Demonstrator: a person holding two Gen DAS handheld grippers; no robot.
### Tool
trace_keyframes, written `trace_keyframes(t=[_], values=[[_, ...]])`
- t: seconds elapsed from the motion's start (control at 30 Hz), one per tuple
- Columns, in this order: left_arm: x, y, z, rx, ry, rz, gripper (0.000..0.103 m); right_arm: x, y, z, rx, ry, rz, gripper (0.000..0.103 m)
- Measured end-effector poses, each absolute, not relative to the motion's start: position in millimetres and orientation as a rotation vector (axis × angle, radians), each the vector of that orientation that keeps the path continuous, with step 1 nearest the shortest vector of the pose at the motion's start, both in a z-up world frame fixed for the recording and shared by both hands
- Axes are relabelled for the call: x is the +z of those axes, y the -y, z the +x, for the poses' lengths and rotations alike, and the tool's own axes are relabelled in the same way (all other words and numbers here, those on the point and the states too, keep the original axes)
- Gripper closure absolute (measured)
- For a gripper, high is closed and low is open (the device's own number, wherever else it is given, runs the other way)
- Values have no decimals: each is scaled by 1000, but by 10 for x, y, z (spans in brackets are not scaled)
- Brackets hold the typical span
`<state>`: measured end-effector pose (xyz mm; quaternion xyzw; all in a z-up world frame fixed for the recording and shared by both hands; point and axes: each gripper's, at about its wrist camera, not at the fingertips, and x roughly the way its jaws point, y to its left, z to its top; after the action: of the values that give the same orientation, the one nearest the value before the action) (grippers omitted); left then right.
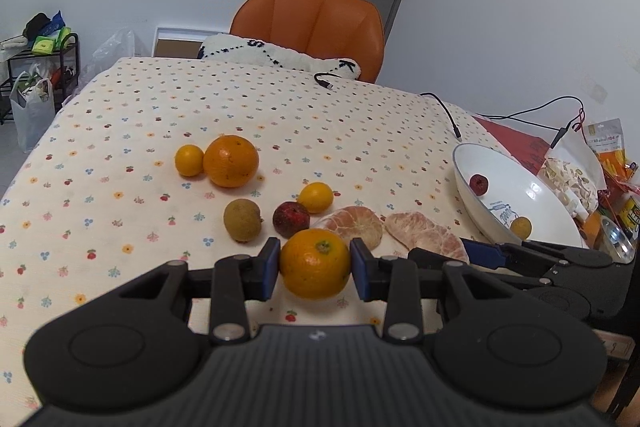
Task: Organize fruits
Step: 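Grasp the orange with the left tool while the right tool grasps a pomelo segment, then carry the orange in the left tool while the right tool carries the pomelo segment to the plate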
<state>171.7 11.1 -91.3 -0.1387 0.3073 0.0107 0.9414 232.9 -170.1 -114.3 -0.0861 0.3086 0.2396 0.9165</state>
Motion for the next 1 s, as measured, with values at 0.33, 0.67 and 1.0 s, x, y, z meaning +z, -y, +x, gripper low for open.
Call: trace_keyframes(t=[0.33, 0.67, 1.0], values=[[-813, -25, 1724, 1, -601, -275, 67, -1040, 1888, 2282, 531, -631, -71, 66], [-676, 133, 1783, -38, -567, -262, 67, -809, 2080, 2215, 523, -563, -35, 66], [-610, 308, 1900, -81, -552, -250, 67, -659, 2318, 2250, 480, -519, 1, 66]])
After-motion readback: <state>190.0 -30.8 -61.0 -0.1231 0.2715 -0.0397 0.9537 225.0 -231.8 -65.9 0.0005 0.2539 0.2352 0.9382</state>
